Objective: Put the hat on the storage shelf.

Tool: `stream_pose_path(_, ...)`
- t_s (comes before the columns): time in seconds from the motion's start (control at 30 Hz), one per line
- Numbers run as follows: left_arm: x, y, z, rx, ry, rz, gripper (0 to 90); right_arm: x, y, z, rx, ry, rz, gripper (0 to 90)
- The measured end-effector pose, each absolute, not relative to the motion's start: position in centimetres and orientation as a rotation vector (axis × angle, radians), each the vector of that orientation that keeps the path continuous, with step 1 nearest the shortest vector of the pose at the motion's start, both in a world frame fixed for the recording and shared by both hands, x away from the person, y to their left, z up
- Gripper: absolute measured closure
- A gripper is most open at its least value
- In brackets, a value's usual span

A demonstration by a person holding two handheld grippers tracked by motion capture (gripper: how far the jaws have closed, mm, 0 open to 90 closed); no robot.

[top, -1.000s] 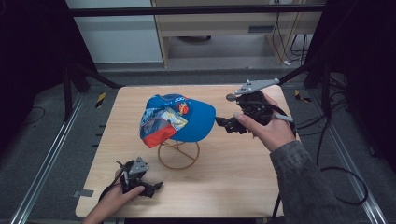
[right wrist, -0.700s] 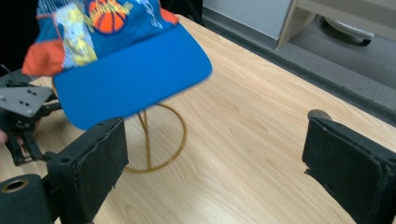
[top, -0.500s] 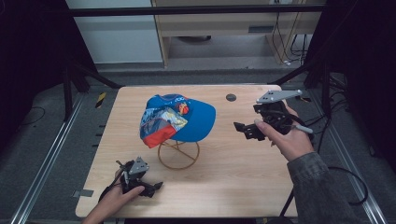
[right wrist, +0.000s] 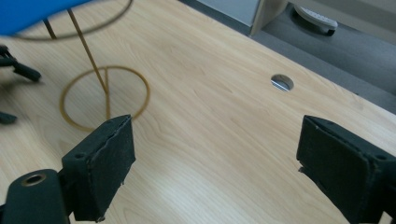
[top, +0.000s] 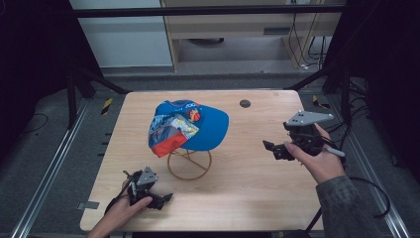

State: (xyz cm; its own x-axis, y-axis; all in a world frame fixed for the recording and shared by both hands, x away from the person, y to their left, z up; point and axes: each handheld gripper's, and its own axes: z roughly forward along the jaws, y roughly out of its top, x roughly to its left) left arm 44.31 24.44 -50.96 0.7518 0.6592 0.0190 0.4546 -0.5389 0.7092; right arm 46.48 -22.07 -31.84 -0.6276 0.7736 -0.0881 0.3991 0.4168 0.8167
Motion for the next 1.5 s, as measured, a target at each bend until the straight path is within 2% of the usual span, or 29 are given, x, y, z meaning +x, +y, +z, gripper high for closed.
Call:
stream_pose_path(0.5, 44.3, 24.4, -51.0, 2.236, 0.828, 0.37, 0.0, 45.9, -23.6, -38.5, 1.054, 2.243, 1.071, 14.3)
stream_pose_path(0.83, 44.3, 24.4, -51.0, 2.236, 0.827, 0.37, 0.0, 47.0, -23.7, -42.5, 1.139, 2.267, 1.036, 15.0)
stream_pose_path(1.5, 44.3, 24.4, -51.0, 2.236, 0.827, 0.37, 0.0, 49.2, -21.6, -47.9, 1.261, 2.258, 1.045, 13.2)
